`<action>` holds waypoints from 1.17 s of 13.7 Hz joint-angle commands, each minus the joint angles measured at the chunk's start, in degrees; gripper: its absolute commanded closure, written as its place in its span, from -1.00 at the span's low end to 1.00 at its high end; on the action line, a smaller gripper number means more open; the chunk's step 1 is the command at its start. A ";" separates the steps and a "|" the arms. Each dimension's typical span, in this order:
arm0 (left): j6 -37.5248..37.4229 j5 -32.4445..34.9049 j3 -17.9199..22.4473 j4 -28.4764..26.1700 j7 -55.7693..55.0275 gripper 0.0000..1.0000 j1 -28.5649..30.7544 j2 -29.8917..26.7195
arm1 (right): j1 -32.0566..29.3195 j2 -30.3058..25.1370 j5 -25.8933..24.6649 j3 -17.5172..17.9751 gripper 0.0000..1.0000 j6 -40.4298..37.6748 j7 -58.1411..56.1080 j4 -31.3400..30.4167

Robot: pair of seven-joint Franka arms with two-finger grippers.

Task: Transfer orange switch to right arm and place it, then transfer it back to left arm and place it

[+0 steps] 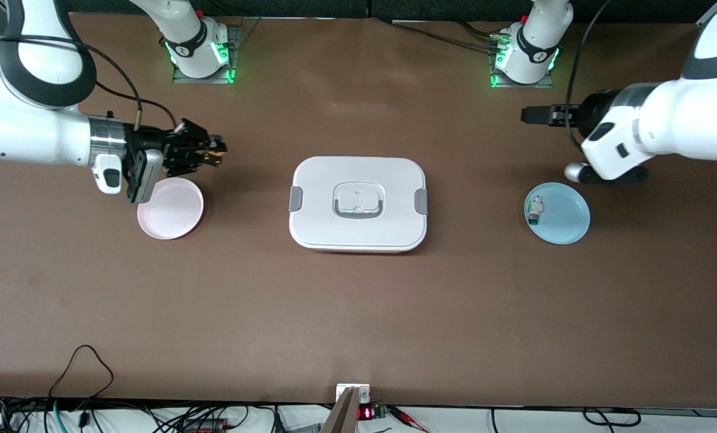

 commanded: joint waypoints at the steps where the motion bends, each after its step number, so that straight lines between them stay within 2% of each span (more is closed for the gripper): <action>1: 2.69 2.85 10.24 -4.42 10.18 -1.00 -6.48 -6.42 | -0.29 0.03 -12.66 -0.89 0.71 -0.54 -7.16 0.40; 3: 6.29 2.94 19.31 -8.82 15.20 -1.00 -11.77 -9.68 | -0.29 0.55 -21.89 -0.89 0.71 0.16 -10.42 0.40; 4: 8.66 2.94 21.79 -11.37 15.66 -1.00 -12.75 -11.26 | -0.29 0.73 -25.94 -0.89 0.71 1.73 -10.95 0.14; 7: 18.75 3.20 25.84 -20.59 17.49 -1.00 -13.63 -16.97 | -0.38 2.31 -35.62 -0.89 0.70 6.30 -14.72 -0.82; 8: 21.22 5.72 27.25 -22.80 19.51 -1.00 -15.12 -18.64 | -0.38 2.57 -37.91 -0.89 0.70 8.06 -15.96 -1.35; 11: 22.74 12.42 27.61 -23.61 22.34 -1.00 -16.54 -19.63 | -2.14 3.89 -41.18 -0.89 0.70 14.56 -20.88 -3.54; 16: 24.14 12.08 27.61 -23.26 22.51 -1.00 -16.19 -19.19 | -3.98 5.91 -44.78 -0.89 0.68 23.88 -23.79 -9.26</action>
